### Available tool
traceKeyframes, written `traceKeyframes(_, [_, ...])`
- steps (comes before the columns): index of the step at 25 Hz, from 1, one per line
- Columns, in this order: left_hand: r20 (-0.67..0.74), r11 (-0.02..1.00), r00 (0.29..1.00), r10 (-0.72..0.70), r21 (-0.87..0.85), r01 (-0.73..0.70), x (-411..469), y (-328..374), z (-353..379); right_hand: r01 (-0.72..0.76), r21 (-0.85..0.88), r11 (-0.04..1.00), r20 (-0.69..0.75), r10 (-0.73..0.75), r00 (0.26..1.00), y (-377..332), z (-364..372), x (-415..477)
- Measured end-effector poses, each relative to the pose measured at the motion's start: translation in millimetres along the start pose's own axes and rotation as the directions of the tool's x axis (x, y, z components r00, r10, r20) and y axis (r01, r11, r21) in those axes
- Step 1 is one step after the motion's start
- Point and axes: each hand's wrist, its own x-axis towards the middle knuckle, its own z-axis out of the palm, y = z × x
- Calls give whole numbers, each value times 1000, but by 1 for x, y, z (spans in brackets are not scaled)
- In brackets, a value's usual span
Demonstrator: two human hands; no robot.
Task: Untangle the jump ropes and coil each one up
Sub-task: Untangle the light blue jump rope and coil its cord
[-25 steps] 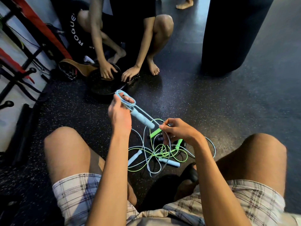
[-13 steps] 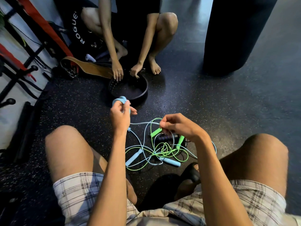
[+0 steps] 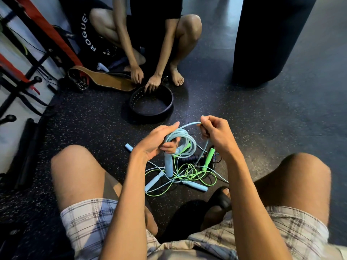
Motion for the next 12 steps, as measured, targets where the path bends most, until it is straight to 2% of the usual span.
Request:
traceKeyframes(3, [24, 959, 998, 61, -280, -52, 2, 3, 4, -21, -22, 1000, -22, 20, 1000, 8, 2, 1])
traceKeyframes(7, [-53, 809, 970, 238, -542, -228, 9, 4, -2, -122, -65, 990, 74, 127, 989, 20, 4, 2])
traceKeyframes(10, [-284, 690, 919, 273, -608, -393, 15, 1, -8, -242, -177, 954, 154, 270, 951, 22, 4, -3])
traceKeyframes(12, [-481, 635, 833, 273, -560, -532, 19, 1, -17, -295, -322, 899, 207, 371, 905, 25, 1, -9])
